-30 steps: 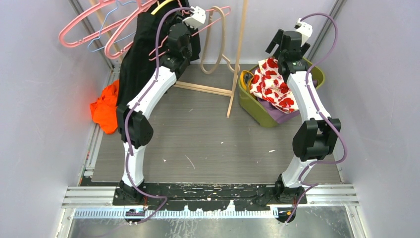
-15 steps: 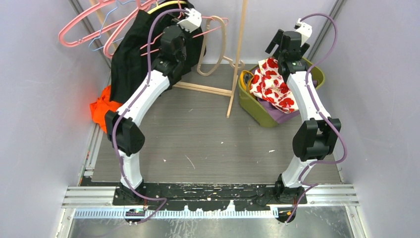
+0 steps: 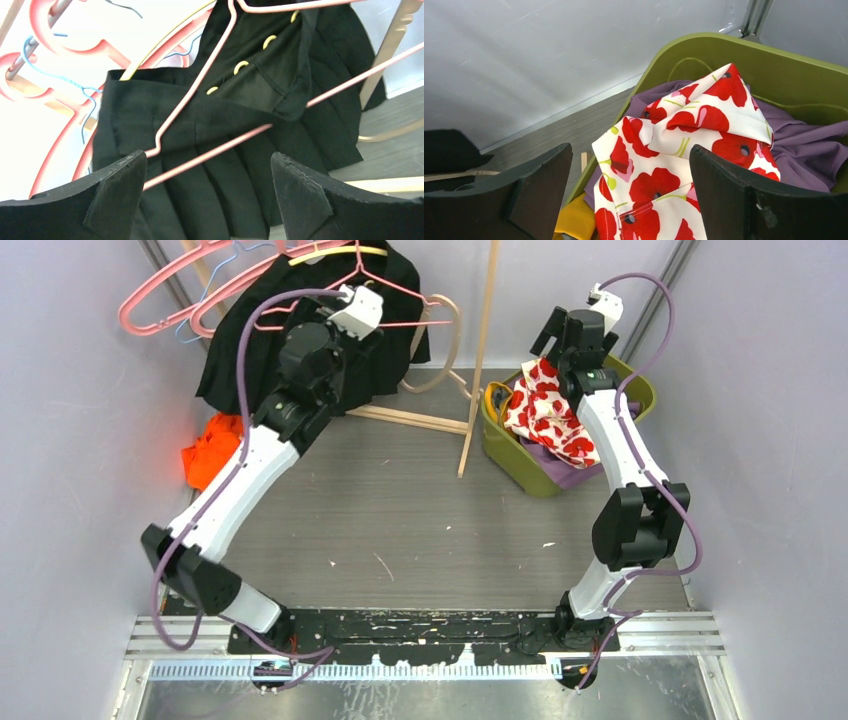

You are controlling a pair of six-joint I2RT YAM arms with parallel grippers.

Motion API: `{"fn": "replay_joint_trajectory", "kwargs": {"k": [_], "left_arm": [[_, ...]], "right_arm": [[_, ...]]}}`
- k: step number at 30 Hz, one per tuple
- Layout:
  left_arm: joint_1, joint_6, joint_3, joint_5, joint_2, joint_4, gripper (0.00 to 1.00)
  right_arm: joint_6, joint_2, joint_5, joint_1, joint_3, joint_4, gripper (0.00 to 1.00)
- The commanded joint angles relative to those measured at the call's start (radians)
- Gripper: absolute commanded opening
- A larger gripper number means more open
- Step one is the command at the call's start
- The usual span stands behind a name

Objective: Remove the skirt from the hanger
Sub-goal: Place the hanger at the clothesline, then pick up the hanger from the clothesline.

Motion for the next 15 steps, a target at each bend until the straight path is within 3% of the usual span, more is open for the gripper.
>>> {"fn": "replay_joint_trajectory", "kwargs": {"k": [1,8,15], "left_arm": [[-0.033,-0.114,-0.030,0.079,-0.180,-0.084,0.94],[-0.051,-0.202,-0.081,0.116,-0.391,-0.176,0.97],[-0.049,-0.081,-0.100,-0.049,-0.406,-0.173,0.98]], "right_arm": [[-0.012,-0.075,-0.005,0.013,0.005,0.058,0.91],[-0.014,-0.077,0.000,0.027,0.013,0.054,0.91],[-0.015,-0.081,0.003,0.035,0.026,0.048,0.91]]}}
